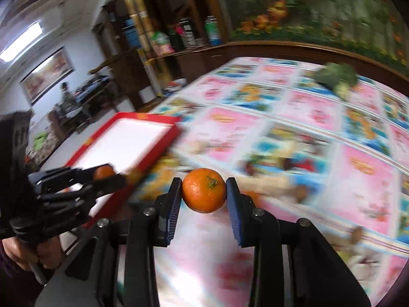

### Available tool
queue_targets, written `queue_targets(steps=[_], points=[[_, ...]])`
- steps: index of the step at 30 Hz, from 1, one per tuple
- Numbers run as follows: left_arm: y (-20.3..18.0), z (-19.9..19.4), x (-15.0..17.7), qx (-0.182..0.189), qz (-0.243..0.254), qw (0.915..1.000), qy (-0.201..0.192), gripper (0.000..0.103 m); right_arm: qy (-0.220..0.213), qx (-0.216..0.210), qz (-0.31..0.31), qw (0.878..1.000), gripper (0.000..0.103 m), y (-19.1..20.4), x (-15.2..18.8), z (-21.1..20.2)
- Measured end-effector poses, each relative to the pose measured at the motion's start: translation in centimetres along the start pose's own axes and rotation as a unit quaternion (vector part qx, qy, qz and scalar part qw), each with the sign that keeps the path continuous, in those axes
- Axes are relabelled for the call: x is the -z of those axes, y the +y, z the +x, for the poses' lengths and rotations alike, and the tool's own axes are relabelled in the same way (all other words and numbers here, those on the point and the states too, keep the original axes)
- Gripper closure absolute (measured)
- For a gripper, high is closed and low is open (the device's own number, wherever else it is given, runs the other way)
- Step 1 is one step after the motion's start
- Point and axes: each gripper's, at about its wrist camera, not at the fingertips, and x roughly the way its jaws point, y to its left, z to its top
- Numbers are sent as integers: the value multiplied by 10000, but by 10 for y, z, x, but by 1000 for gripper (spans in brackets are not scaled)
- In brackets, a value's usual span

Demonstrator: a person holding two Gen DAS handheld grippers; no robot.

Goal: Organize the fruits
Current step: 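Carry both oranges over the red-rimmed tray and open both tools to drop them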

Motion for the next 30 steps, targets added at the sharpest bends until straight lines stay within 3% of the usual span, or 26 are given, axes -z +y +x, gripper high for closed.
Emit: queue_targets(steps=[8, 14, 18, 22, 25, 30], points=[[81, 5, 26, -557, -473, 9970, 254, 70, 239, -594, -474, 9968, 66, 105, -4, 60], [109, 13, 38, -695, -762, 9940, 375, 70, 642, -564, -707, 9938, 66, 142, 2, 100], [120, 13, 44, -678, -881, 9930, 390, 68, 874, -455, -649, 9930, 65, 146, 10, 114], [121, 8, 44, -883, -879, 9917, 326, 49, 1034, -402, -636, 9918, 62, 148, 14, 118], [121, 5, 44, -833, -966, 9914, 296, 47, 899, -431, -615, 9931, 51, 143, 14, 107], [101, -11, 39, -737, -829, 9938, 1, 39, 310, -501, -387, 9975, 45, 114, 12, 68]])
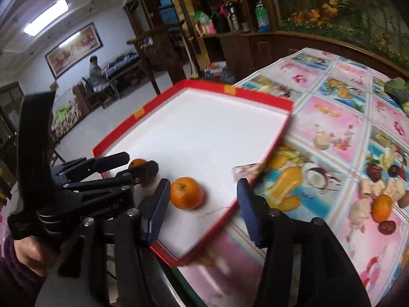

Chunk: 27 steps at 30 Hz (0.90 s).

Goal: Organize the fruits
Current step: 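Carry both oranges over the red-rimmed tray and open both tools to drop them, then grasp a round pastry with the left tool while the right tool grasps a dark date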

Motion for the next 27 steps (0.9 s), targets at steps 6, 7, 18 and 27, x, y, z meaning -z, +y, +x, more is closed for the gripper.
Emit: queue_targets(steps=[6, 7, 18, 27], points=[[-53, -20, 3, 470, 595, 9969, -192, 33, -397, 520, 569, 9962, 39, -65, 18, -57], [-66, -22, 5, 549, 726, 9957, -191, 33, -426, 629, 676, 9948, 38, -76, 23, -66], [-166, -9, 29, 1014, 1757, 9788, 268, 31, 167, 1556, 1006, 9825, 38, -154, 50, -87], [-179, 13, 19, 1004, 1697, 9786, 593, 32, 751, 1779, 612, 9793, 54, -161, 35, -43]])
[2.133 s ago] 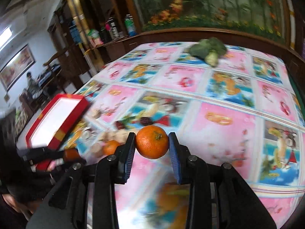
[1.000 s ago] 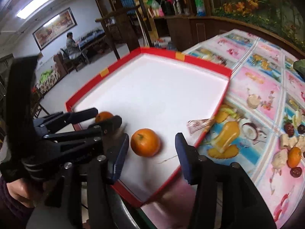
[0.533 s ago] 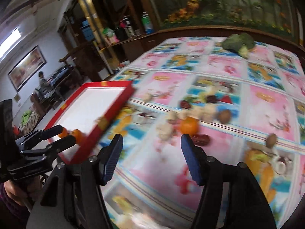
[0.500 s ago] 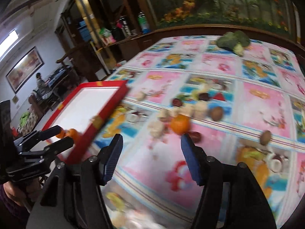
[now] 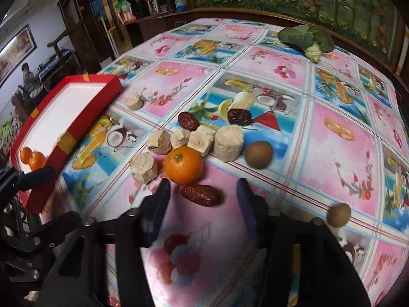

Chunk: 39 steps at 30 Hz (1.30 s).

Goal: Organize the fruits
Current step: 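Grasp a round pastry with the left tool while the right tool grasps a dark date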

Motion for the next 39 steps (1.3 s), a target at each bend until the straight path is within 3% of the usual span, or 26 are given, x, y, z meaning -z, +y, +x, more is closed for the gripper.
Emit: queue_targets(steps=[3, 6, 15, 23, 25, 27, 33, 39], points=[[-5, 8, -6, 5, 33, 10000, 72, 32, -129, 230, -323, 9991, 60, 7, 6, -2], [-13, 20, -15, 62, 28, 9999, 139, 32, -203, 74, -218, 9995, 68, -3, 8, -6], [-33, 53, -32, 157, 56, 9996, 248, 36, -270, -417, 838, 9952, 68, -46, 4, -20], [-39, 55, -40, 264, 98, 9995, 108, 63, -443, -474, 1065, 9922, 68, -51, 2, -26], [-39, 54, -40, 298, 101, 9995, 60, 75, -455, -463, 1090, 9919, 68, -53, 2, -26], [-38, 54, -41, 304, 67, 9995, 39, 79, -451, -476, 1083, 9920, 68, -53, 2, -26], [-35, 45, -35, 234, 36, 9997, -48, 79, -462, -402, 1074, 9923, 68, -56, 3, -22], [-24, 13, -25, 47, -19, 9990, -449, 79, -673, -331, 1094, 9912, 68, -59, 3, -26]])
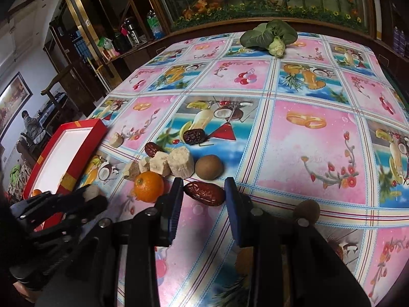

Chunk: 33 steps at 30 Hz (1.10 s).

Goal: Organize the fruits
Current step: 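Grasp a round pastry with the left tool while the right tool grasps a dark date, then carry the pastry and the date into the tray and open both tools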

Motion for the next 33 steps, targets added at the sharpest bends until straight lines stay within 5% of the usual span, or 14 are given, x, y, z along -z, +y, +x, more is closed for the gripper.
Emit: queue_targets(steps=[15, 25, 33], points=[[57, -69, 8, -697, -380, 9921, -974, 79, -749, -146, -40, 9971, 68, 18, -1, -22], [101, -74, 20, -888, -718, 9890, -937, 79, -1104, -1053, -423, 9874, 68, 111, 12, -27], [140, -72, 31, -1133, -1036, 9843, -865, 79, -834, -1704, -779, 9787, 68, 192, 17, -3]])
